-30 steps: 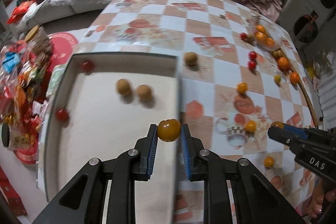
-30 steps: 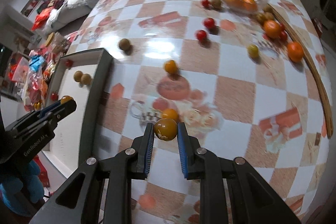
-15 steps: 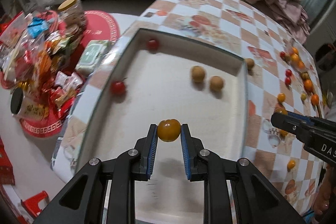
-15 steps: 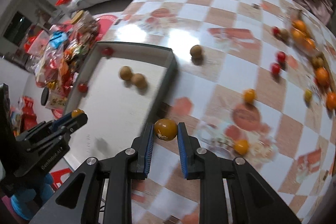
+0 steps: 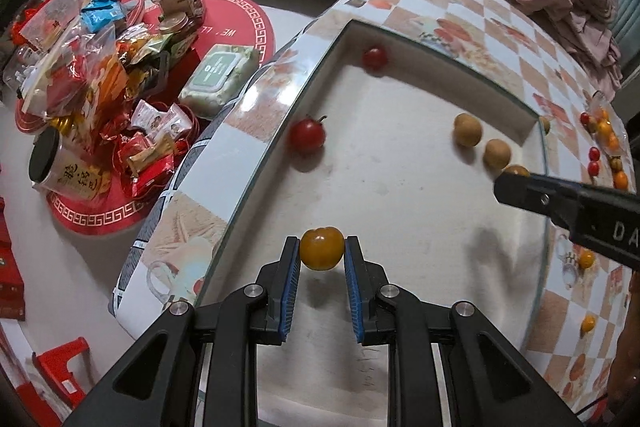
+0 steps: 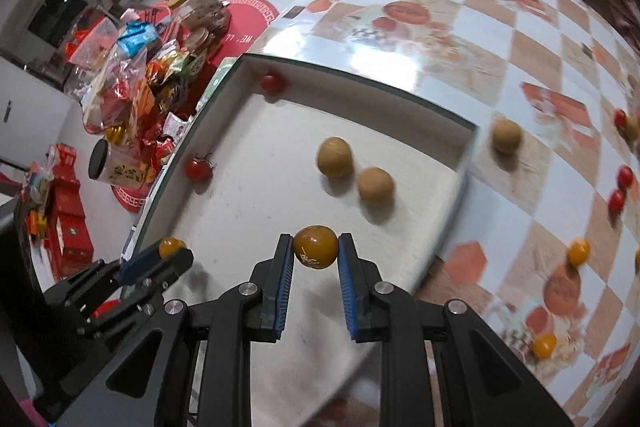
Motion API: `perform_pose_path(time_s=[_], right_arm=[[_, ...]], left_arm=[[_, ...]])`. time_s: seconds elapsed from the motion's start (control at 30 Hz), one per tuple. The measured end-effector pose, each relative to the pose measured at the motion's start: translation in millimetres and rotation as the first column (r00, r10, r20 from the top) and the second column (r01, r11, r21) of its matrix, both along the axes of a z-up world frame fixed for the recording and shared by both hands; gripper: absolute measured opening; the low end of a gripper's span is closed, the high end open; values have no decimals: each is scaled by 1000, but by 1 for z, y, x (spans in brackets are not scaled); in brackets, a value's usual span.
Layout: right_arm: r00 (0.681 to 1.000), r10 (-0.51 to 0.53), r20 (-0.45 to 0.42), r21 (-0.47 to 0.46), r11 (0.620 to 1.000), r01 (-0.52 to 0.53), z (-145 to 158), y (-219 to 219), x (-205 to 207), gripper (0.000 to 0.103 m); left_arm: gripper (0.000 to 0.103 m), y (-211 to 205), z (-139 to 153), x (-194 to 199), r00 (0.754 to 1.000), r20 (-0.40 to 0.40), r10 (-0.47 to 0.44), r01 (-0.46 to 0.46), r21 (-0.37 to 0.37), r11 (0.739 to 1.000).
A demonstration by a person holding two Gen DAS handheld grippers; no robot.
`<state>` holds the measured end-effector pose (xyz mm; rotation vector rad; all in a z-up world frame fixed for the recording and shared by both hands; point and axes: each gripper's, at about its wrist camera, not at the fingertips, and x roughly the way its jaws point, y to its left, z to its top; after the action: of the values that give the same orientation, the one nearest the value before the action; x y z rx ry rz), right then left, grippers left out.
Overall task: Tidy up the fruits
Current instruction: 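Open both tools to drop the yellow tomatoes into the tray, then move both tools back over the table toward the yellow cherry tomatoes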
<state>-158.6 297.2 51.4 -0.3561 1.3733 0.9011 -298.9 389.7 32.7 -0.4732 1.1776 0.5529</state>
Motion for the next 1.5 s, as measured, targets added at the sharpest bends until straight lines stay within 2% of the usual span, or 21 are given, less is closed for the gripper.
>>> perform_pose_path(time_s=[0.3,0.8,0.87,0.9,0.93,1.0,1.17,1.27,1.3,1.33,1.37,1.43,1.5], right_arm=[[998,54,14,-37,998,-53,-19,33,-6,24],[990,114,81,-90,990,-106,-32,46,-15,26],[990,118,72,-81,990,-112,-31,47,-15,29],[990,122,67,-75,990,-117,-31,47,-16,33],[990,126,64,-73,990,-121,-31,47,-16,44],[990,125,67,-65,991,-121,-29,45,-16,57],[993,106,61,-32,994,-104,-21,37,-13,57],[995,86,56,-4,996,-86,-12,31,-11,66],[995,79,57,4,997,-80,-9,29,-11,67],[996,73,57,12,997,-74,-6,27,-10,67],[996,66,55,19,998,-67,-3,25,-9,68],[998,46,48,38,998,-48,3,19,-8,72],[998,27,49,53,998,-29,8,12,-7,73]], left_arm=[[24,6,-9,-1,1000,-14,7,-7,0,1000],[24,2,-14,1,999,-43,-26,27,35,999],[24,0,-14,2,998,-52,-35,38,46,998],[24,0,-14,2,998,-55,-39,42,51,998],[24,-1,-14,2,997,-58,-44,48,57,997],[24,-1,-14,2,997,-61,-54,57,58,997],[24,-1,-14,1,995,-63,-81,85,54,995],[26,-3,-13,1,993,-67,-102,106,53,993],[31,-4,-13,1,992,-68,-107,111,55,992],[58,-6,-12,1,991,-67,-115,119,59,991],[73,-7,-10,0,992,-54,-113,117,76,990],[73,-11,-4,-2,992,-31,-126,129,113,985],[73,-13,-5,1,988,-51,-148,153,105,983]])
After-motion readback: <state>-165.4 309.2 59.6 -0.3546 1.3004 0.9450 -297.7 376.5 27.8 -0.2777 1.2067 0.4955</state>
